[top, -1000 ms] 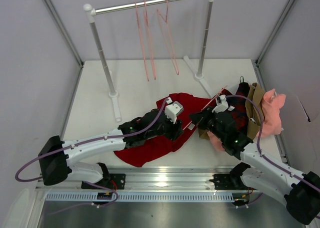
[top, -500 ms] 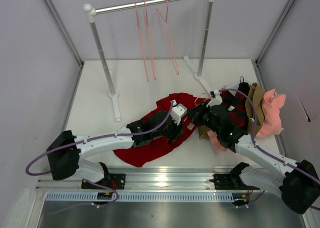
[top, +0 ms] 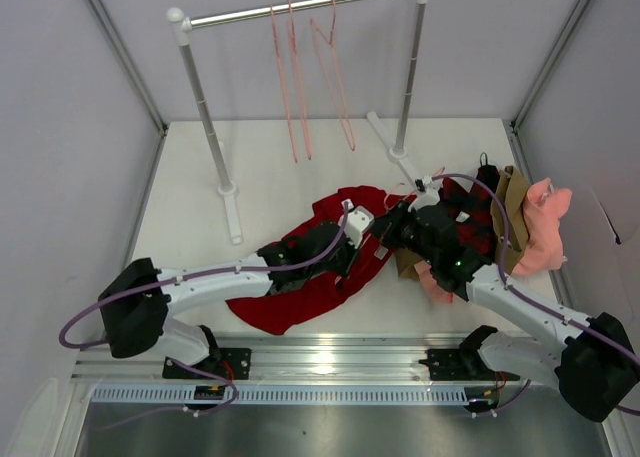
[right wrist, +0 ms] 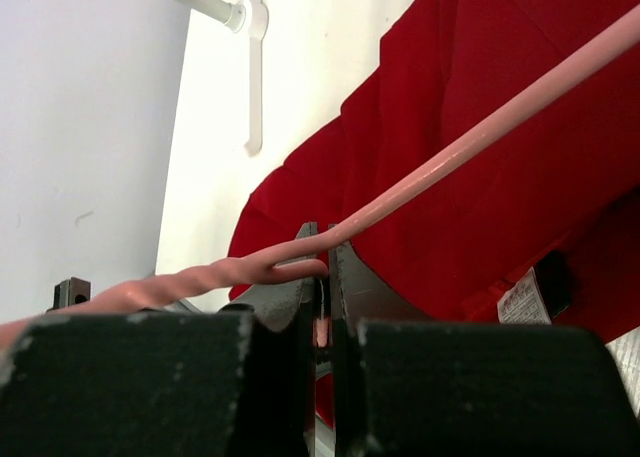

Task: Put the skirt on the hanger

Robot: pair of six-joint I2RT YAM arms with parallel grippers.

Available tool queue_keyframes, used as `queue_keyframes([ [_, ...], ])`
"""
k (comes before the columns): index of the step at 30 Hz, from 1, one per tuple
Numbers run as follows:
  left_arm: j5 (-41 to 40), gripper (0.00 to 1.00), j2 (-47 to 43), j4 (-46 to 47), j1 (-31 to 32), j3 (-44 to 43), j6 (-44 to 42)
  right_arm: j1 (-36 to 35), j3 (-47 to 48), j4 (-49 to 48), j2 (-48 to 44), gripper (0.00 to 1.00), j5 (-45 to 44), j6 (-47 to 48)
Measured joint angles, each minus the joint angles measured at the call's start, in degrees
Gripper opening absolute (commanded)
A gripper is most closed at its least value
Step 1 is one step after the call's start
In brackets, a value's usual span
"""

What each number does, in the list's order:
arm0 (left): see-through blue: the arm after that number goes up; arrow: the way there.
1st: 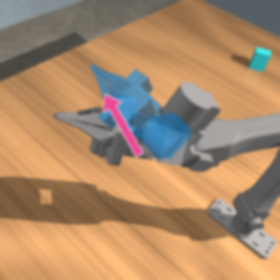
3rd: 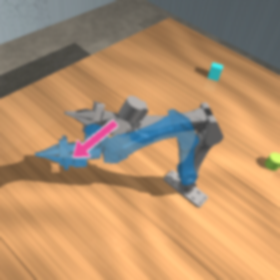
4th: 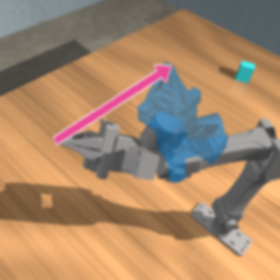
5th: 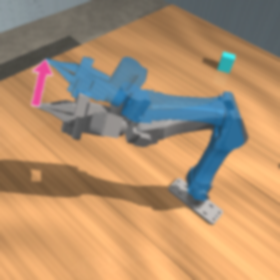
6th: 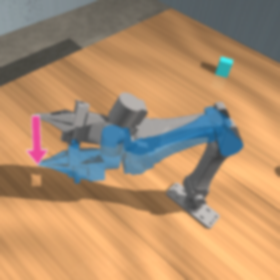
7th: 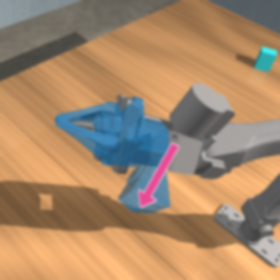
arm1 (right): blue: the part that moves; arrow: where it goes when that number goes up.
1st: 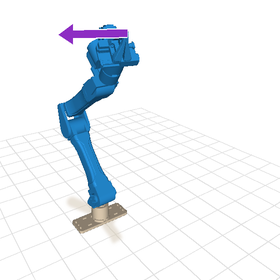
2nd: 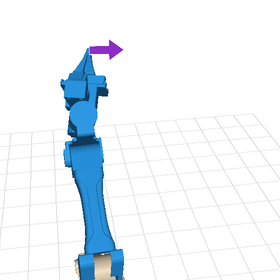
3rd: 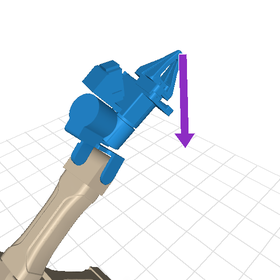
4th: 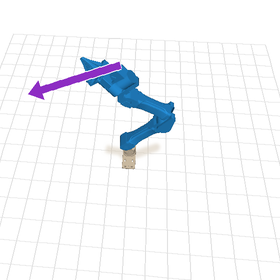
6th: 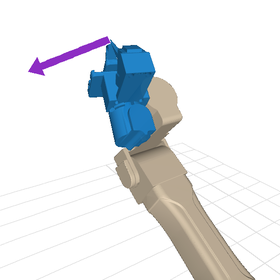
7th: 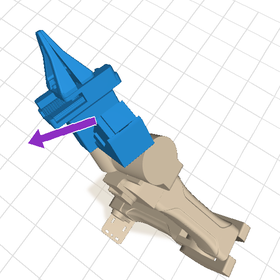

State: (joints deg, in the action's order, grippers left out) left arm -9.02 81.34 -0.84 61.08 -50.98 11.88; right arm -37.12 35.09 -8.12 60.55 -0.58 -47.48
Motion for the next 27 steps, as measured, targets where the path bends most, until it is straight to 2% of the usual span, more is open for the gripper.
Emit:
queue_keyframes([
  [2, 0.11, 0.01, 0.31, 0.66, -0.02, 0.28, -0.37, 0.0, 0.0, 0.31, 0.15, 0.0, 0.04, 0.31],
  [7, 0.15, 0.0, 0.35, 2.6, -0.15, 1.6, -0.33, 0.0, 0.07, 0.31, 0.83, 0.01, 0.28, 0.63],
  [8, 0.17, 0.0, 0.33, 3.08, -0.39, 1.92, -0.17, 0.0, 0.09, 0.28, 1.05, 0.18, 0.42, 0.7],
  [10, 1.31, 0.0, 0.2, 4.22, -1.07, 2.84, 0.66, 0.0, 0.11, 0.09, 1.42, 0.4, 0.68, 0.42],
  [11, 1.88, 0.0, -0.02, 4.9, -1.6, 3.45, 1.29, -0.09, 0.28, 0.09, 1.66, 0.54, 1.01, 0.28],
  [14, 3.76, 0.0, -1.42, 6.47, -3.63, 5.4, 2.67, -0.22, 0.52, 0.35, 1.79, 0.67, 1.97, 0.68],
  [16, 4.79, 0.0, -2.62, 6.91, -4.87, 6.36, 3.13, -0.26, 0.52, 1.03, 1.55, 0.69, 3.04, 1.14],
  [19, 5.53, 0.0, -3.63, 7.17, -5.86, 6.82, 3.1, -0.63, 0.35, 3.02, -0.66, 0.67, 4.79, 2.4],
  [23, 5.88, 0.0, -4.59, 6.8, -6.01, 6.97, 2.29, -2.34, -3.63, 2.14, -8.04, 0.55, 6.51, 4.9],
  [25, 5.84, 0.0, -5.14, 6.51, -6.14, 6.97, 1.62, -3.52, -8.07, -2.08, -10.78, 0.49, 8.02, 6.54],
  [27, 5.77, 0.0, -5.62, 6.21, -6.34, 6.97, 1.18, -4.85, -12.15, -5.35, -11.17, 0.47, 9.11, 8.31],
])
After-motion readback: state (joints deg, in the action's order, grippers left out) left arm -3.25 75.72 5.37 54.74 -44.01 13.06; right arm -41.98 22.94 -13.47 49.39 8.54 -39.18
